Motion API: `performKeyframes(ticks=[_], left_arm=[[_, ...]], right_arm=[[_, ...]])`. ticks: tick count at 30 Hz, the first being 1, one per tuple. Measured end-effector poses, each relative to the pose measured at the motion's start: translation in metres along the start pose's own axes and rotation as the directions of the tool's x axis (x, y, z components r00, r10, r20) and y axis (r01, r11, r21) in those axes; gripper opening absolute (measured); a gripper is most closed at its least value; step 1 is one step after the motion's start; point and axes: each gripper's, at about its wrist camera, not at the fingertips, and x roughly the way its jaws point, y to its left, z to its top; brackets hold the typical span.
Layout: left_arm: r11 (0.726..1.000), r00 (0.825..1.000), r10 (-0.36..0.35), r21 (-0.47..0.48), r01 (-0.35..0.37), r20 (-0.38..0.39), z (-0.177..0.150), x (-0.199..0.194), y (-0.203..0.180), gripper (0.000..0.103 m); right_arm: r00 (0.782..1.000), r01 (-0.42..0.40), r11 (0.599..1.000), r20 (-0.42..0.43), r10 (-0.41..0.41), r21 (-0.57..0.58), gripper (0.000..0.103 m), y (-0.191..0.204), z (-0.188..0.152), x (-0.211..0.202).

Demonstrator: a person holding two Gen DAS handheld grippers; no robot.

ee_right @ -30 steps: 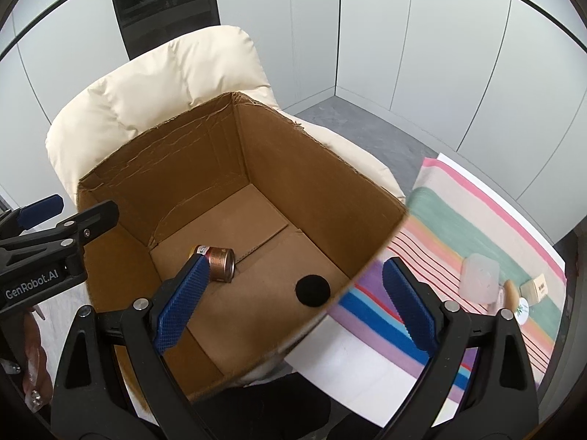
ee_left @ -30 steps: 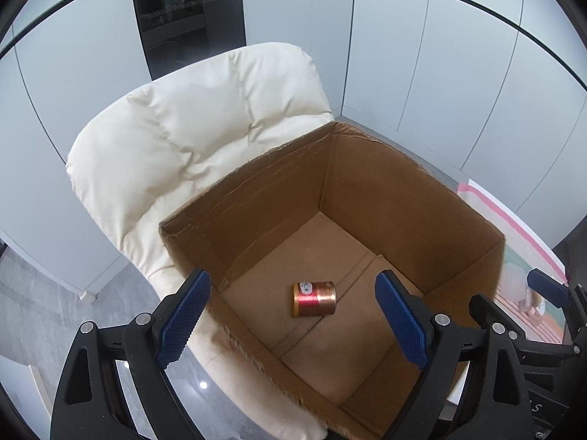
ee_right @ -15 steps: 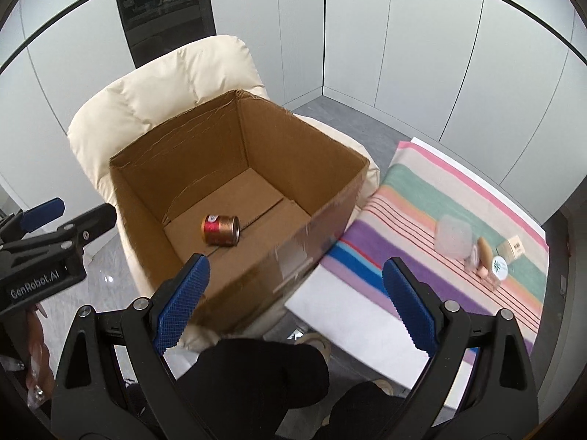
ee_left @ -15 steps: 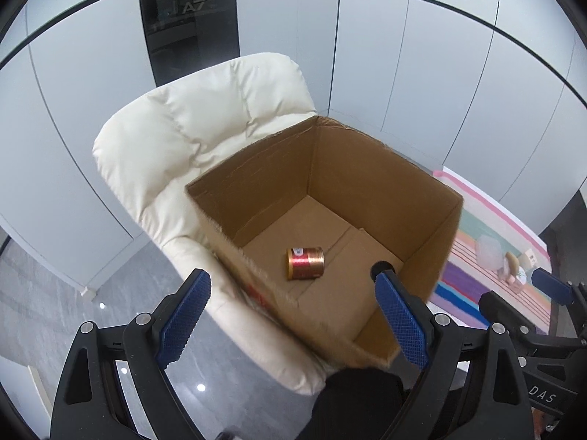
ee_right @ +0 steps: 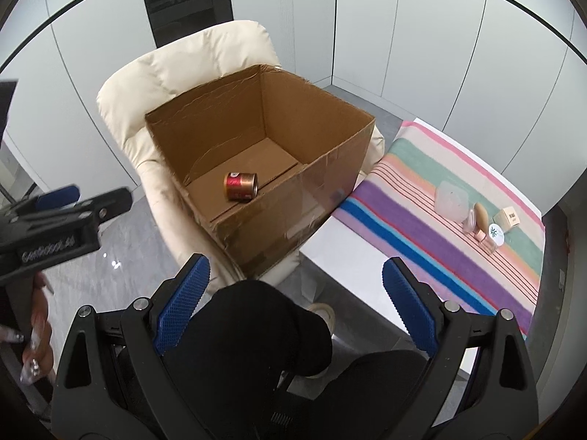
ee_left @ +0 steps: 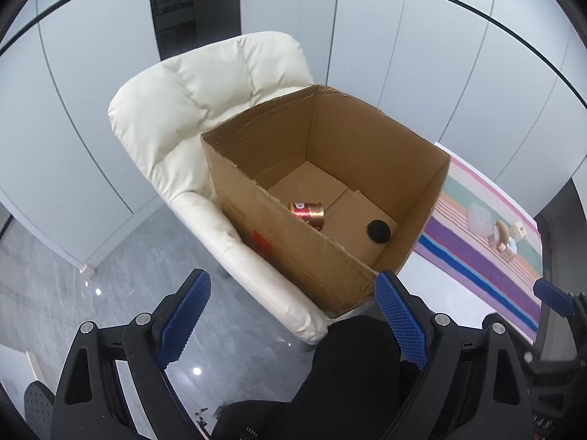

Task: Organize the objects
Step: 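Withdraw both tools from the box back toward the table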

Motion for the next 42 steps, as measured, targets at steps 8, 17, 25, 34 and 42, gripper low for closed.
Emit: performKeyframes(ticks=[8, 17, 25, 34, 42], left_arm=[[0.999, 1.000, -0.012, 0.031, 0.011, 0.016, -0.001, -0.005, -0.008, 0.092], [0.997, 1.000, -0.022, 0.081, 0.021, 0.007, -0.001, -0.003, -0.024, 0.092], [0.987, 0.998, -0.054, 0.155, 0.051, 0.014, -0.004, -0.004, -0.055, 0.092], [0.969, 0.996, -0.094, 0.230, 0.089, 0.007, -0.009, -0.007, -0.096, 0.092], [0.944, 0.989, -0.149, 0.295, 0.146, -0.011, -0.015, -0.004, -0.142, 0.092]], right_arm=[[1.000, 0.009, 1.000, 0.010, -0.010, 0.024, 0.097, -0.006, -0.004, -0.008], [0.999, 0.034, 0.997, 0.011, -0.035, 0.064, 0.097, -0.021, -0.006, -0.010], [0.997, 0.078, 0.986, 0.006, -0.080, 0.145, 0.097, -0.052, -0.017, -0.016], [0.990, 0.140, 0.961, -0.004, -0.143, 0.238, 0.097, -0.097, -0.037, -0.031], [0.975, 0.212, 0.914, -0.019, -0.219, 0.345, 0.097, -0.145, -0.064, -0.053]])
